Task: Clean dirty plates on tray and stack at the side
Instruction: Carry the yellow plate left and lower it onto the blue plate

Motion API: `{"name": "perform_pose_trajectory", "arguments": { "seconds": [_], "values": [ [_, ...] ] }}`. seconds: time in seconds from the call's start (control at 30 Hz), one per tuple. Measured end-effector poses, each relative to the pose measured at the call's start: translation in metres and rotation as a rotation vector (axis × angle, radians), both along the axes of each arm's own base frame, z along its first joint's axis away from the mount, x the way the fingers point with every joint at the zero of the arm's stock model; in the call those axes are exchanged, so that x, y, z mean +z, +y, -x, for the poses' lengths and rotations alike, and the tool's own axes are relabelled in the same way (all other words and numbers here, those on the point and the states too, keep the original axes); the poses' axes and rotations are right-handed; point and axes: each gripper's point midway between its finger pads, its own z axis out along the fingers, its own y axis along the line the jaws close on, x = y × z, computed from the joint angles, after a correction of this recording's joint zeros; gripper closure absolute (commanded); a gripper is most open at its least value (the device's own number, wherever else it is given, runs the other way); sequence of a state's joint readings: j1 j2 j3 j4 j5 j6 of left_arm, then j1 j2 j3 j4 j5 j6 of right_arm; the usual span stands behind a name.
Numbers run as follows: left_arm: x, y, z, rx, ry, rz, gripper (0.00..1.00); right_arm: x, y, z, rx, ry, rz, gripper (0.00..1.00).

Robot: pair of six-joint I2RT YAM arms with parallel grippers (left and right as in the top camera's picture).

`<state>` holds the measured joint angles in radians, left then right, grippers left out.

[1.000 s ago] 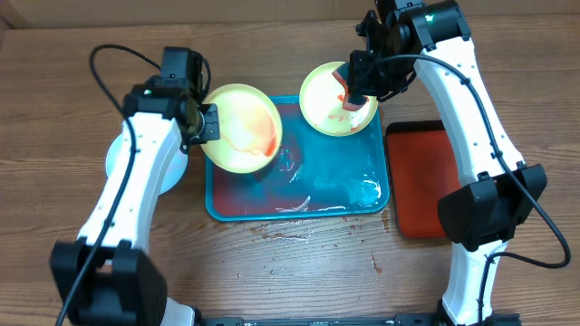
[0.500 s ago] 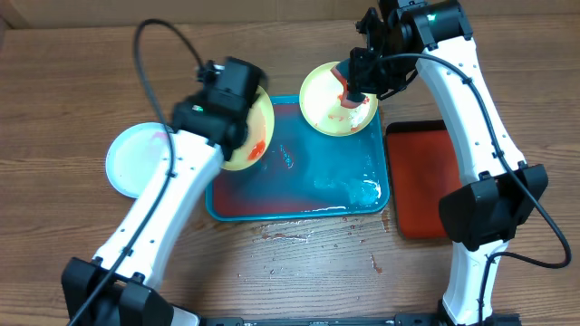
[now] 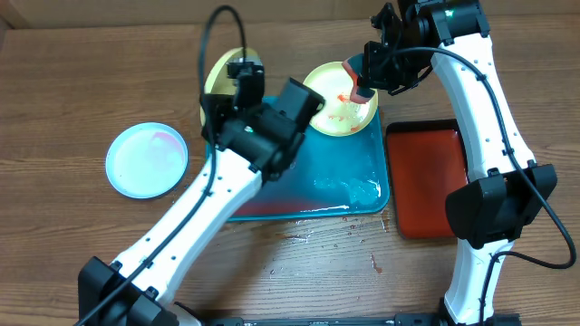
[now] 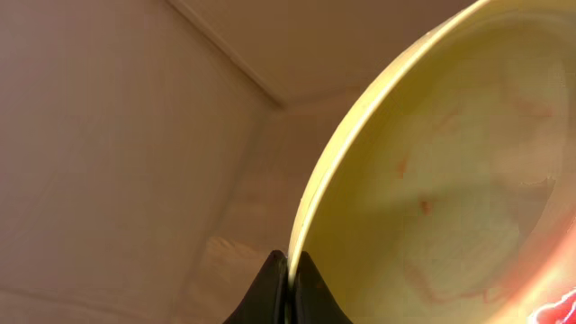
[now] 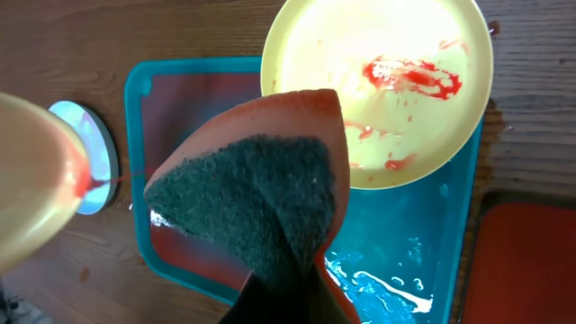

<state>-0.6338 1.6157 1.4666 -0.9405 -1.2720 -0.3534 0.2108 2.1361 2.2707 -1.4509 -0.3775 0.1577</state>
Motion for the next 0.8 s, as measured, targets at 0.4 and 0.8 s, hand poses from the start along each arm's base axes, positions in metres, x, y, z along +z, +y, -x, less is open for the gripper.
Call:
{"name": "perform_pose_trajectory", "arguments": {
  "seconds": [0.4,0.8],
  "values": [
    [0.031,-0.004,0.011,0.048,-0.132,-0.125,0.96,0.000,0.001,0.000,0.002,0.001,-0.003,0.96],
    [0.004,-0.017,0.003,-0.053,0.014,-0.035,0.96,0.000,0.001,0.002,0.003,0.009,-0.006,0.96]
  ]
}}
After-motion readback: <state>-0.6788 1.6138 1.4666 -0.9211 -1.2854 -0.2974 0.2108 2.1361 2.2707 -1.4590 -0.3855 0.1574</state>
